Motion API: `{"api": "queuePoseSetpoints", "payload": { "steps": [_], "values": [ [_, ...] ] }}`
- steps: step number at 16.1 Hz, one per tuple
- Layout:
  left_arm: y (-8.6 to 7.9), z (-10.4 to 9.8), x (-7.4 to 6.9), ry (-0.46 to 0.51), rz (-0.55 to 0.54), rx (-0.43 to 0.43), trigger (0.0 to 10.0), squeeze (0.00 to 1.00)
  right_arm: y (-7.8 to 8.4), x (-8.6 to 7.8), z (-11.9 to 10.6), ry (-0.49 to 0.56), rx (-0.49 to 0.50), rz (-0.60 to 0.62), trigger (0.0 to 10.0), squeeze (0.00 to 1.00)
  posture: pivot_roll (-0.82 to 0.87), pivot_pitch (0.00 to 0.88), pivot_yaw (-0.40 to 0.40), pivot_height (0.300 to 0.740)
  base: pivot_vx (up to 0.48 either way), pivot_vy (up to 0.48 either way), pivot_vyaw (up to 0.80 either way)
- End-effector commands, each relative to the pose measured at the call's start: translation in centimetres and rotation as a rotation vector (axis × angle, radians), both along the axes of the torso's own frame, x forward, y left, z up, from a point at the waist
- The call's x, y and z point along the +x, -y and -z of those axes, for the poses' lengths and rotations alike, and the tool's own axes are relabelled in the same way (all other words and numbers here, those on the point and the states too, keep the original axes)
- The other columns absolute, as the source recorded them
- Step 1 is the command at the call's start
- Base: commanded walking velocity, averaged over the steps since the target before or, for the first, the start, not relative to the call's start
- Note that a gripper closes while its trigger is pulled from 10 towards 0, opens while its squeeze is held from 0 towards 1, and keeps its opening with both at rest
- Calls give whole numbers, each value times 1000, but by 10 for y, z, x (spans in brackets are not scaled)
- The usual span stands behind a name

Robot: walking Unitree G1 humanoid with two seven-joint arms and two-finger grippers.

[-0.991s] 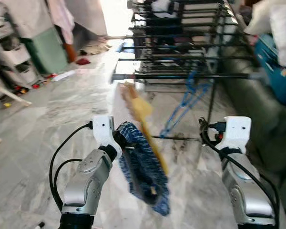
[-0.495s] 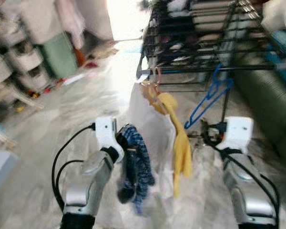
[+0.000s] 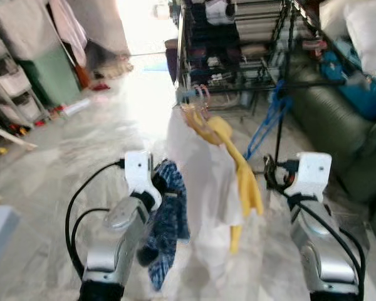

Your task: Hang hanger

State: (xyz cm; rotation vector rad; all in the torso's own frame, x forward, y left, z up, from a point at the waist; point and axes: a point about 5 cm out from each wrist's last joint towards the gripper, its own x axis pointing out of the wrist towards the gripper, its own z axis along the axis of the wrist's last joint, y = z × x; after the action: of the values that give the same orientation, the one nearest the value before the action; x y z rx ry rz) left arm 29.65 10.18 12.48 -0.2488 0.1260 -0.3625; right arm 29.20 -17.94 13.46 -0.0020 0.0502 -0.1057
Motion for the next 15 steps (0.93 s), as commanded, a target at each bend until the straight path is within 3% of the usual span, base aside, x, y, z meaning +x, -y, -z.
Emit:
{"api": "queuePoseSetpoints", "payload": {
  "steps": [1, 6, 15],
  "values": [
    [-4, 0, 0, -1, 5, -5, 10000, 0, -5, 3, -2, 5, -1, -12, 10000, 0, -151, 41, 83, 740, 0, 0, -500],
    [-4, 0, -5, 5, 9, -64, 10000, 0, -7, 8, -7, 17, -6, -27, 10000, 0, -154, 56, 73, 740, 0, 0, -224],
    [4, 4, -8, -7, 49, -85, 10000, 0, -11, 12, -8, 21, -8, -36, 10000, 0, -154, 41, 69, 740, 290, 0, 0]
  ]
}}
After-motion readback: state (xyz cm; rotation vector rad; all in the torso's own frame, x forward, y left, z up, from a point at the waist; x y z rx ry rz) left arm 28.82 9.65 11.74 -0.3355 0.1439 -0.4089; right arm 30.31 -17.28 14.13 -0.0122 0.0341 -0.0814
